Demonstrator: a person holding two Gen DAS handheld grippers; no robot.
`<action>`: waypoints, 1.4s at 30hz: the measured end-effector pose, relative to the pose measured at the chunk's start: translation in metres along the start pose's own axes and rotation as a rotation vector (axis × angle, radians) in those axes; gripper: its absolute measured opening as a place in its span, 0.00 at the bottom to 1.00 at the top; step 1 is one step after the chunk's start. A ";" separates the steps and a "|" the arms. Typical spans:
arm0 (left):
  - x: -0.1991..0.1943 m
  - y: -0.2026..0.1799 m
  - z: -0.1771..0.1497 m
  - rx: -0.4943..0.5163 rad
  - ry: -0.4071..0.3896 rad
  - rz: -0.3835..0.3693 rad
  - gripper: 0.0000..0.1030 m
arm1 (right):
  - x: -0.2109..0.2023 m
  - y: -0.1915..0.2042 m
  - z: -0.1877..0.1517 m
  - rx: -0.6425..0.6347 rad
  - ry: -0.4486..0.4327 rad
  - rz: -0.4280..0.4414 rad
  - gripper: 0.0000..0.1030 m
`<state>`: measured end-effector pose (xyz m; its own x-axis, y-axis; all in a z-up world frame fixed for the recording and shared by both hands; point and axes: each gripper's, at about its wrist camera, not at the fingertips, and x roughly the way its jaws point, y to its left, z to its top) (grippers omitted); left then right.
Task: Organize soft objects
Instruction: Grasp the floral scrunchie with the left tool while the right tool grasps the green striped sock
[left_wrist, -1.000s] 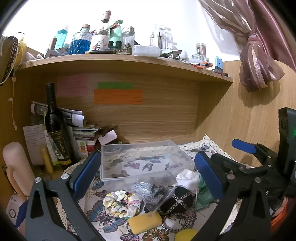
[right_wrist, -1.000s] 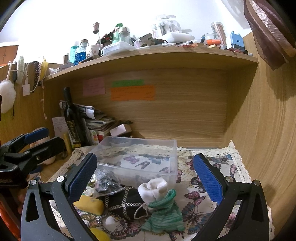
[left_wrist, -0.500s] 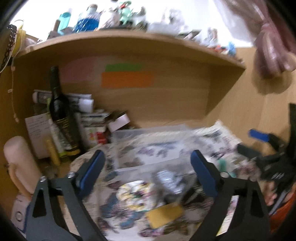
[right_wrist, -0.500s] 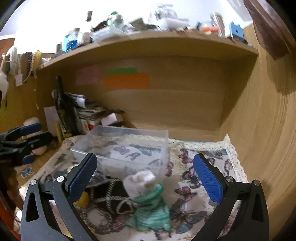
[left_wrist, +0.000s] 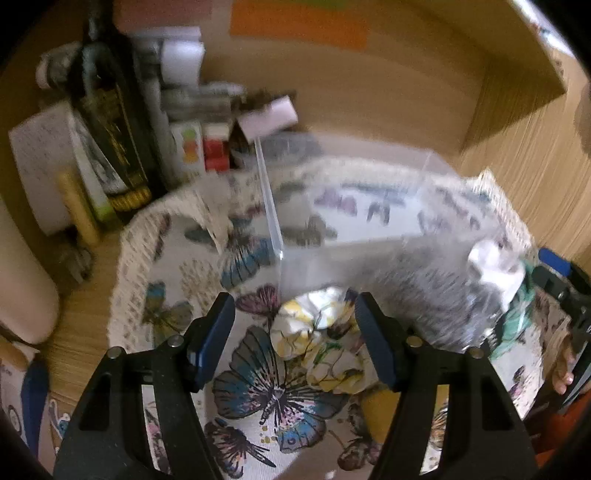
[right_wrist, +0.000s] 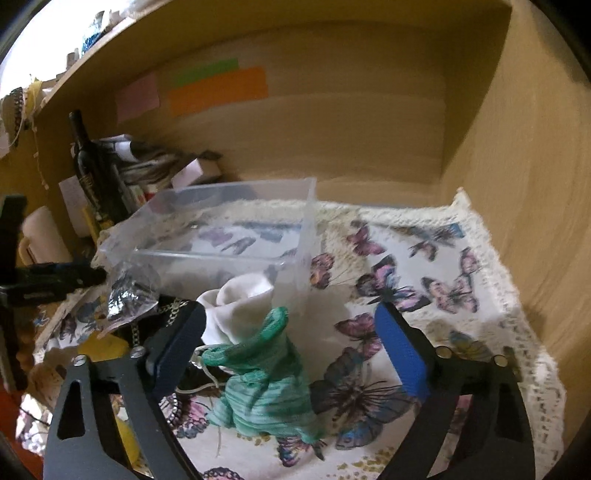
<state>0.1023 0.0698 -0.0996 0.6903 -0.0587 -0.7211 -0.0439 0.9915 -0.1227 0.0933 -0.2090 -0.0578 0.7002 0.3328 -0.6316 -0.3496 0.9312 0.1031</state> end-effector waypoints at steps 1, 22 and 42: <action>0.006 0.001 0.000 -0.002 0.019 -0.004 0.63 | 0.003 0.001 0.001 0.000 0.009 0.016 0.86; 0.007 0.006 -0.013 -0.007 0.032 -0.036 0.09 | 0.008 -0.007 -0.020 0.064 0.103 0.140 0.25; -0.088 0.011 0.040 -0.024 -0.311 -0.009 0.09 | -0.052 0.002 0.044 -0.039 -0.233 0.062 0.11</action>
<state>0.0698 0.0904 -0.0102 0.8783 -0.0251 -0.4775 -0.0516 0.9878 -0.1468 0.0835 -0.2179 0.0095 0.7998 0.4182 -0.4305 -0.4165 0.9032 0.1037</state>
